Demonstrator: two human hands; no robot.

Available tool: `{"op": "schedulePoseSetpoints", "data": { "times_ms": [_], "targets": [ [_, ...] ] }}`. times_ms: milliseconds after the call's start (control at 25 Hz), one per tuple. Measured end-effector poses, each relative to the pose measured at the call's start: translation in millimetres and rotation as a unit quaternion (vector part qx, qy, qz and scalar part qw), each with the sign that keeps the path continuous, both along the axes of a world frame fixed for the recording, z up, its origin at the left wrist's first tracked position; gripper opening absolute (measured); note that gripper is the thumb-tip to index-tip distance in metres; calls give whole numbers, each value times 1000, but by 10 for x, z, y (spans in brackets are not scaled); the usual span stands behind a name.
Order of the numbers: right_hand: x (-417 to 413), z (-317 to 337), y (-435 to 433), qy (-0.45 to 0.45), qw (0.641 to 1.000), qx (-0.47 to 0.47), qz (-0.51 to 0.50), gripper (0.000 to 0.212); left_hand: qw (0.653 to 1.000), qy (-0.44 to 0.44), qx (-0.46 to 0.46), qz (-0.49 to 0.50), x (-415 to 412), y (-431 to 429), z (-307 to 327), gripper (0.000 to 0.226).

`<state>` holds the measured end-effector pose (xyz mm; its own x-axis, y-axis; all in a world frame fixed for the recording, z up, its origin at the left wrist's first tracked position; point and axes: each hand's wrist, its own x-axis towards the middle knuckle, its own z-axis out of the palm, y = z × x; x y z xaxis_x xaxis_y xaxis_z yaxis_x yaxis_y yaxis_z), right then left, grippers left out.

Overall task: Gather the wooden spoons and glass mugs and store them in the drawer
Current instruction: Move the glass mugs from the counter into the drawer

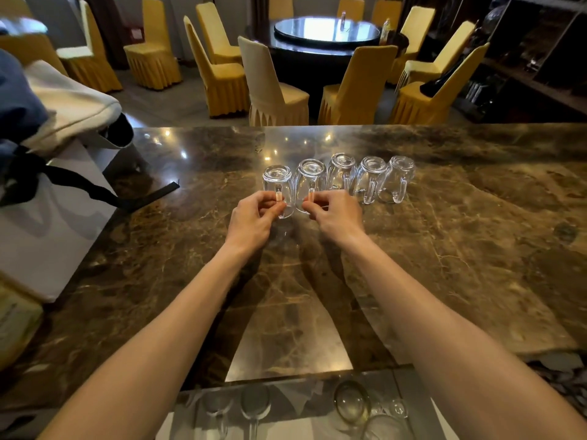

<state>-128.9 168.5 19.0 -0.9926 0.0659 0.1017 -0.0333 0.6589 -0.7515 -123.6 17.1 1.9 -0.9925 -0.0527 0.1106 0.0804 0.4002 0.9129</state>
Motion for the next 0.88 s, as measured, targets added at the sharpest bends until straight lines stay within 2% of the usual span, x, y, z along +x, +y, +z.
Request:
{"op": "schedulePoseSetpoints", "data": {
  "times_ms": [320,720,880],
  "targets": [
    [534,209,33,6,997,-57,48,17,999,25,15,-19,572,-120,235,23],
    [1518,460,182,44,991,-81,101,11,997,67,21,-28,1573,-136,548,22],
    [1994,405,178,42,990,-54,120,8,998,49,32,-23,2102,-175,497,22]
  ]
}}
